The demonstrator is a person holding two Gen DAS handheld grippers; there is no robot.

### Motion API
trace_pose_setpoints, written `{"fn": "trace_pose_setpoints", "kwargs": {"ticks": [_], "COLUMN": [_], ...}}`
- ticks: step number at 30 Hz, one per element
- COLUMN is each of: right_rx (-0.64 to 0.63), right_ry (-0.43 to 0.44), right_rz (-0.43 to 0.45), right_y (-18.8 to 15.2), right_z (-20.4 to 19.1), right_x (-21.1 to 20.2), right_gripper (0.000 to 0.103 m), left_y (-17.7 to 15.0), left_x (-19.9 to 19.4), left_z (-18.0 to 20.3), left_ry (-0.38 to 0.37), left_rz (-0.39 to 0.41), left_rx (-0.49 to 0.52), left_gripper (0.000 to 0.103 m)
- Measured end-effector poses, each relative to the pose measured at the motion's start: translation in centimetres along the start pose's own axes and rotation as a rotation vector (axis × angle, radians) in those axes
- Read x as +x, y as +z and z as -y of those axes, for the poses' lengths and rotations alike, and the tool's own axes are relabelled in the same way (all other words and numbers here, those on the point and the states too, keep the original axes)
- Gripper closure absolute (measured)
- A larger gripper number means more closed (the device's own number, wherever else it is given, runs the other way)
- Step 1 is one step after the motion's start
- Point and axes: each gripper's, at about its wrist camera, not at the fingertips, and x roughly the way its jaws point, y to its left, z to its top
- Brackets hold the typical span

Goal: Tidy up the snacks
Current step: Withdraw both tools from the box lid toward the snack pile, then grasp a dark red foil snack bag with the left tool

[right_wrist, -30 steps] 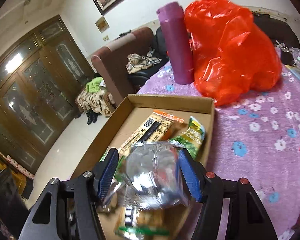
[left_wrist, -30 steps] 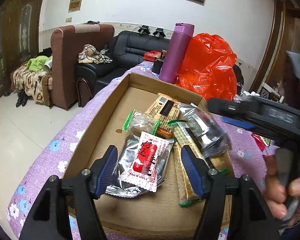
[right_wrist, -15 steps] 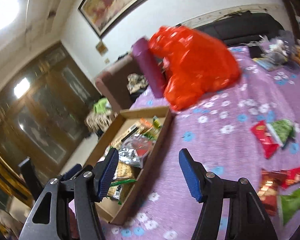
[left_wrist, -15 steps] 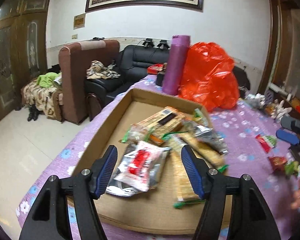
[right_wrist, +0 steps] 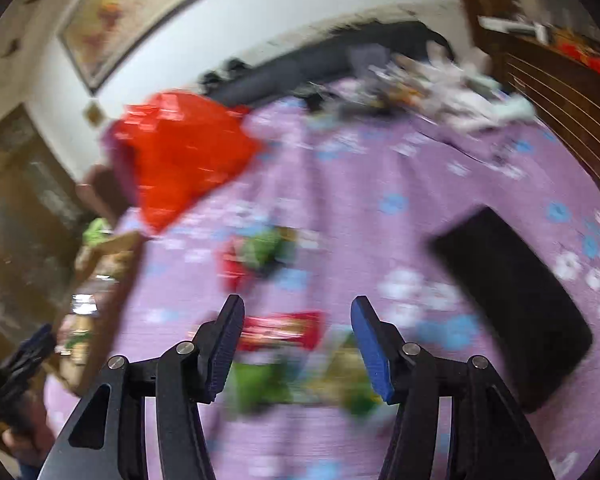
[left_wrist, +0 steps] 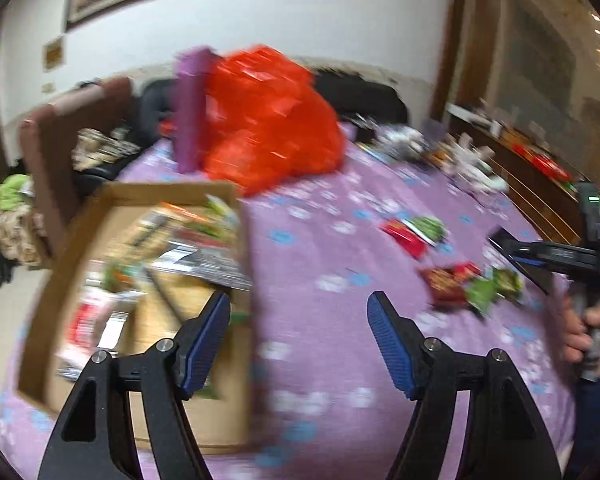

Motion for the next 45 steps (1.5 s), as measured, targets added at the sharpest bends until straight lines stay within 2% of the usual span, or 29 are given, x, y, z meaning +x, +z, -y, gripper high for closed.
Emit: {"fn": "trace_pose_setpoints", "kwargs": {"ticks": [2,6,14,22,25,27,28,29,30,32,33,37,41,45], "right_rx": [0.053,0.018,-0.272,-0.29,-0.279,-0.264,-0.257,-0.258,-0.27,-0.274,-0.267,-0.217,-0.158,-0.101], "right_ry": [0.03,0.076,0.007,-0.013,-0.018,-0.028,-0.027,-0.026,-0.035,-0.03,-0.02,-0.001,0.076,0.112], "right_rz": [-0.034,-0.086,-0.131,-0.126,-0.124,-0.121,-0.121,-0.12,-0.116,-0.114,-0.117,-0.076,0.018,0.072], "right_y": [-0.3,-0.4,-2.3,-2.5,-2.4,-2.3,-2.2,-2.3,-2.4,-2.4,-2.4,-1.8,-1.1,-0.6], "right_z": [2.0,1.5,-3.0,-3.0,-2.8,-2.5,-2.3,-2.3,-2.4,-2.5,-2.4,-1.6,-1.0,-0.2], "right_x": [0.9,1.9,3.0,3.1,3.0,2.9,2.9,2.9,2.9,2.9,2.9,2.2,0.4,-0.4], "right_gripper": [0.043,0.043,0.042,0.046,0.046,0.046,0.046,0.046,0.048,0.071,0.078,0.083,0.084,0.085], "left_y": [0.3,0.8,2.1,2.0,1.4,1.3,1.3,1.3,1.4,1.4,1.6,2.5,2.9,3.2], "left_x": [1.5,3.8,7.7,11.6,12.4,13.0,13.1,13.1,13.2,13.3,13.2,12.3,11.2,10.7], "left_z": [1.8,4.8,8.3,11.5,12.0,11.7,11.5,11.3,11.2,10.6,10.2,9.3,9.4,9.7], "left_ry": [-0.065,-0.159,-0.169,-0.194,-0.175,-0.172,-0.176,-0.17,-0.165,-0.174,-0.179,-0.149,-0.123,-0.091], "left_rz": [-0.067,-0.158,-0.235,-0.312,-0.292,-0.287,-0.28,-0.268,-0.264,-0.253,-0.248,-0.182,-0.112,-0.069], "left_rx": [0.013,0.033,0.07,0.158,0.204,0.201,0.198,0.202,0.206,0.184,0.167,0.139,0.148,0.16], "left_gripper": [0.033,0.032,0.032,0.03,0.032,0.057,0.059,0.064,0.065,0.066,0.068,0.068,0.068,0.068]}}
